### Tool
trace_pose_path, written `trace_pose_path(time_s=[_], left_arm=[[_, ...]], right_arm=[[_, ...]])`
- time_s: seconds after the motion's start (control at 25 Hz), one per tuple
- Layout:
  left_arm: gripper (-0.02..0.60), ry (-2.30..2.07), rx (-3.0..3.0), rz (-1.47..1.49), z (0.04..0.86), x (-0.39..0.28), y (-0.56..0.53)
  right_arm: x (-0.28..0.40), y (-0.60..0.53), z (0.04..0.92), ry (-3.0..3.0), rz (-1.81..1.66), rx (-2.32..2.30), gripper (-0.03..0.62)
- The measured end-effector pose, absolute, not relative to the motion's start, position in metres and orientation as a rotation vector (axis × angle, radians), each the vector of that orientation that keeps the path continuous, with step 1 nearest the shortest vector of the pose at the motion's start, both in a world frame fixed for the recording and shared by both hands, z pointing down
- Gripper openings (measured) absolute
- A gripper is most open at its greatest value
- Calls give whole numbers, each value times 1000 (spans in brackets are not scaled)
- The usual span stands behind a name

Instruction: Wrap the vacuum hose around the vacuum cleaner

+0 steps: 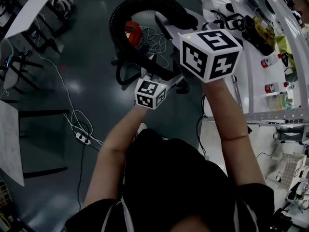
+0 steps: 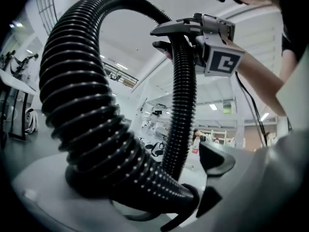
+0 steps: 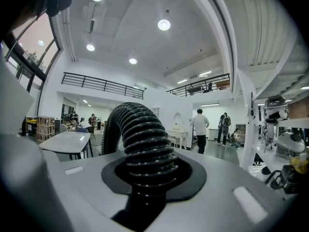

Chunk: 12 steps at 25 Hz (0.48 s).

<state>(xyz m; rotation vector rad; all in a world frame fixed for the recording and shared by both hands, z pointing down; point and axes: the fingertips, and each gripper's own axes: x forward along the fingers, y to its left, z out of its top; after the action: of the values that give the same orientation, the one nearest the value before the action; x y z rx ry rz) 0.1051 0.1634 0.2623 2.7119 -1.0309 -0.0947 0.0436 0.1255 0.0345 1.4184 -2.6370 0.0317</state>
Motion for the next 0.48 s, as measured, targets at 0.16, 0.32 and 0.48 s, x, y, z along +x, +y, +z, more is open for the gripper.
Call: trace_pose_path(time_s=[0.16, 0.32, 0.48], left_arm=[[563, -1096, 2651, -130, 249, 114, 151], [488, -1213, 2615, -107, 246, 100, 128], [467, -1065, 2729, -160, 232, 94, 123]], right_arm=[[38, 116, 34, -2642, 74, 1449, 115], [29, 115, 33, -2638, 77, 1430, 110], [22, 113, 28, -2676, 103, 1406, 101]])
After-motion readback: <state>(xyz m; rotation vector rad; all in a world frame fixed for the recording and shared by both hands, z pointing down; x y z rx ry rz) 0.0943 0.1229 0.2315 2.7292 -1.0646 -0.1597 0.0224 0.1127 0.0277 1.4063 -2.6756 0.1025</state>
